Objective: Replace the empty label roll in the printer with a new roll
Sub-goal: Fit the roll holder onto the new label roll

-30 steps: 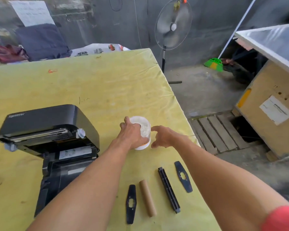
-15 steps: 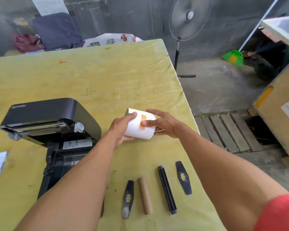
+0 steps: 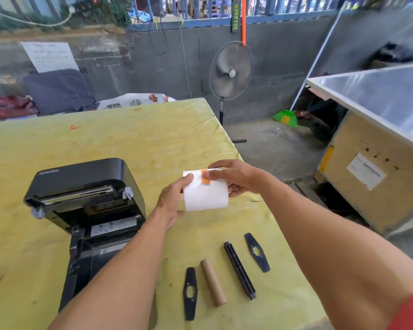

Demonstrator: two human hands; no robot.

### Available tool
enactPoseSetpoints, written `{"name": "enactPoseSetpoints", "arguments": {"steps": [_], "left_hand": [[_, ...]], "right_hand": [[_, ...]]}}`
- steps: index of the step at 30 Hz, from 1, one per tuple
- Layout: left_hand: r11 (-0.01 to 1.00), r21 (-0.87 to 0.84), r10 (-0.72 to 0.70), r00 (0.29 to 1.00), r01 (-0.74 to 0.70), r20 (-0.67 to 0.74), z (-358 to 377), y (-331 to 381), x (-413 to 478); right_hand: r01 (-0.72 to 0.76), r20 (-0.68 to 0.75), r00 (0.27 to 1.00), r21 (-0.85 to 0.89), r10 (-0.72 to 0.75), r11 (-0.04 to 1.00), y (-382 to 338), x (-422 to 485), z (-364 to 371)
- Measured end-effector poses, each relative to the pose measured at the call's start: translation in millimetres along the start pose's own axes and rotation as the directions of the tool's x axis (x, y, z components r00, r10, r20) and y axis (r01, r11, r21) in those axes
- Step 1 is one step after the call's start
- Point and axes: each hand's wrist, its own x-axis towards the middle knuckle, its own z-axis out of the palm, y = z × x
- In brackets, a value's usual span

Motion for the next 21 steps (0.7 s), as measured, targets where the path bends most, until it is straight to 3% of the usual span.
{"name": "enactPoseSetpoints", "arguments": {"steps": [4, 6, 11, 14, 19, 21], "left_hand": [[0.995, -0.097, 0.008, 1.000, -0.007, 0.015, 1.8, 2.7, -18.8], [0.994, -0.106, -0.004, 1.000, 0.004, -0.001, 1.5, 1.4, -28.0], [0.989, -0.142, -0.034, 0.999, 0.032, -0.011, -8.8, -7.2, -41.7], [0.990, -0.141, -0.023, 1.000, 0.021, -0.014, -12.4, -9.7, -45.0], [0.994, -0.112, 0.005, 1.000, -0.007, -0.022, -18.2, -8.3, -41.6], [0.994, -0.110, 0.011, 1.000, -0.013, -0.020, -20.7, -8.5, -37.9]], "right_hand": [[0.007, -0.061, 0.998, -0.090, -0.012, 0.996, -12.1, -28.7, 6.9], [0.028, -0.073, 0.996, -0.220, -0.045, 0.975, -16.7, -40.8, 15.1], [0.176, -0.143, 0.942, -0.556, -0.302, 0.812, -23.7, -60.5, 37.5], [0.209, -0.214, 0.898, -0.562, -0.384, 0.800, -24.0, -68.7, 48.3], [0.175, -0.301, 0.876, -0.529, -0.376, 0.830, -34.5, -64.0, 55.5], [0.139, -0.410, 0.834, -0.492, -0.369, 0.860, -39.2, -54.4, 56.0]]}}
